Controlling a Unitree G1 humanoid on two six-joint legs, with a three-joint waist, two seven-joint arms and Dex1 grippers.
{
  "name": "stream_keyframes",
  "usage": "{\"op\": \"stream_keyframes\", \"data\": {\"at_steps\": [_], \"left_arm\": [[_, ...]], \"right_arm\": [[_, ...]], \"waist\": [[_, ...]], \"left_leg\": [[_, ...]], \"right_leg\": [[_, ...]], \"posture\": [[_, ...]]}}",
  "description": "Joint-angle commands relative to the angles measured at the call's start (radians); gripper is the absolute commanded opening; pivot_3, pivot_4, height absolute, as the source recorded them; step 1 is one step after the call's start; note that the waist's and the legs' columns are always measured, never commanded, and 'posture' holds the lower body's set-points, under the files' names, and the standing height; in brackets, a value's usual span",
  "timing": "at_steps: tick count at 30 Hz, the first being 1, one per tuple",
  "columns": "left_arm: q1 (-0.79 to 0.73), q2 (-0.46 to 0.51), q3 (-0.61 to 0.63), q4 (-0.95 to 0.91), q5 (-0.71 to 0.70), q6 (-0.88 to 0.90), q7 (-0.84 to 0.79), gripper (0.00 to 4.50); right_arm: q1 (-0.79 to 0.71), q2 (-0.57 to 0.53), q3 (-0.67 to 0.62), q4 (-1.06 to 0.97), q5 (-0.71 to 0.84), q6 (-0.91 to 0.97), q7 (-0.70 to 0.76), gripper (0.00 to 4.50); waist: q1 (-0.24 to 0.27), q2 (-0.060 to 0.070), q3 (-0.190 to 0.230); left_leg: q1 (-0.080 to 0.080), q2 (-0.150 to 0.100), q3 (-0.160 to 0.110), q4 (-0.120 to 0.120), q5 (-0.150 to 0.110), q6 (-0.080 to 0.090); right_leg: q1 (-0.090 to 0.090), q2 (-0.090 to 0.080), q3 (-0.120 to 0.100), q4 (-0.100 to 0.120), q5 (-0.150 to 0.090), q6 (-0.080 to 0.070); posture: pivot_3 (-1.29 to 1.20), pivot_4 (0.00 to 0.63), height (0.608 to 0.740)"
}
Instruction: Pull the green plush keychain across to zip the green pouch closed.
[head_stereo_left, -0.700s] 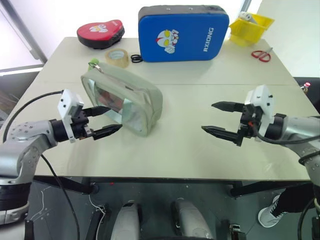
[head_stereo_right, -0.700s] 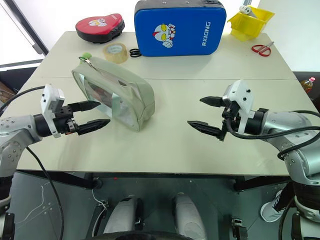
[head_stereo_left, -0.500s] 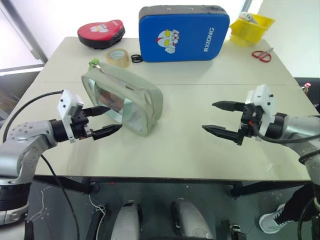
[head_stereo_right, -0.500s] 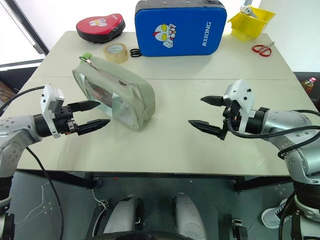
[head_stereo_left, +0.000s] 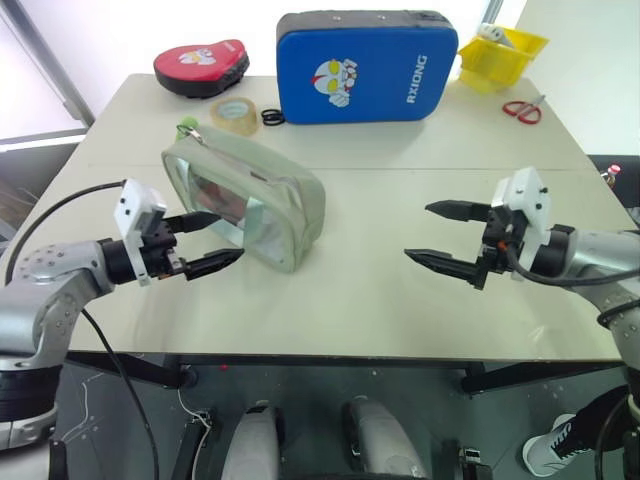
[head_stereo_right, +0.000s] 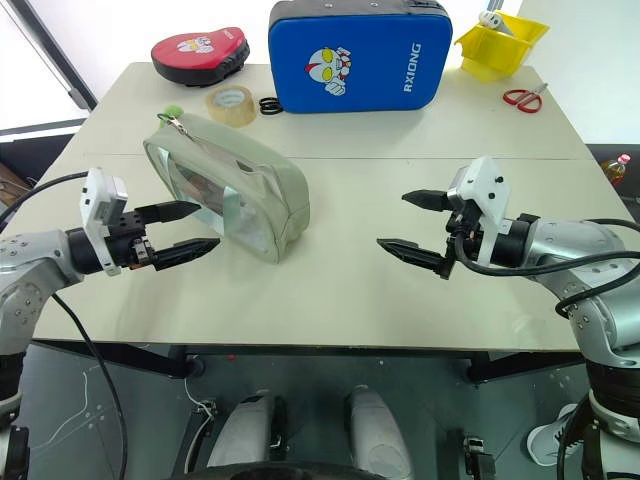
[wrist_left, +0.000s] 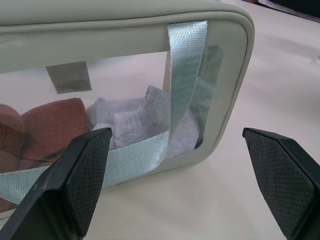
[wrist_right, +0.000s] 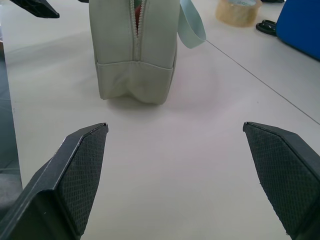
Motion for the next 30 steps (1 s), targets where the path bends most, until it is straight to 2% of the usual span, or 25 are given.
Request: {"op": "stream_keyframes", "data": {"at_steps": [1, 10, 17, 21, 30], "left_arm": [[-0.004, 0.012, 0.045, -0.016, -0.027, -0.015, -0.017, 4.47], [0.007, 0.012, 0.06, -0.013, -0.045, -0.019, -0.029, 4.47], [-0.006, 0.022, 0.061, 0.005, -0.051, -0.017, -0.052, 4.47], [0.025, 0.017, 0.064, -0.01, -0.043, -0.023, -0.053, 4.47], [0.027, 0.017, 0.07, -0.024, -0.05, -0.014, -0.046, 4.47]], "right_arm": [[-0.028, -0.003, -0.004, -0.007, -0.002, -0.017, 0.004, 4.5], [-0.073, -0.008, 0.003, 0.005, 0.001, -0.013, 0.008, 4.5], [-0.189, 0.074, 0.032, -0.055, 0.112, 0.086, -0.079, 4.5], [-0.295, 0.204, 0.187, -0.087, 0.077, 0.119, -0.166, 4.5], [-0.443, 0.393, 0.398, -0.046, -0.013, 0.158, -0.256, 4.5]], "waist": [[0.0, 0.0, 0.0], [0.0, 0.0, 0.0], [-0.006, 0.0, 0.0], [-0.016, 0.0, 0.0], [-0.025, 0.0, 0.0]], "left_leg": [[0.0, 0.0, 0.0, 0.0, 0.0, 0.0], [0.0, 0.0, 0.0, 0.0, 0.0, 0.0], [0.0, 0.0, 0.0, 0.0, 0.0, 0.0], [0.0, 0.001, 0.0, -0.001, 0.0, 0.0], [-0.001, 0.001, 0.0, -0.001, 0.0, 0.0]], "right_leg": [[0.0, 0.0, 0.0, 0.0, 0.0, 0.0], [0.0, 0.0, 0.0, 0.0, 0.0, 0.0], [0.0, 0.0, 0.0, 0.0, 0.0, 0.0], [-0.001, 0.001, 0.0, 0.0, 0.0, 0.0], [-0.002, -0.001, -0.001, 0.0, 0.0, 0.0]], "posture": [[0.0, 0.15, 0.737], [0.0, 0.15, 0.737], [0.0, 0.15, 0.737], [0.0, 0.15, 0.737], [0.0, 0.15, 0.737]]}}
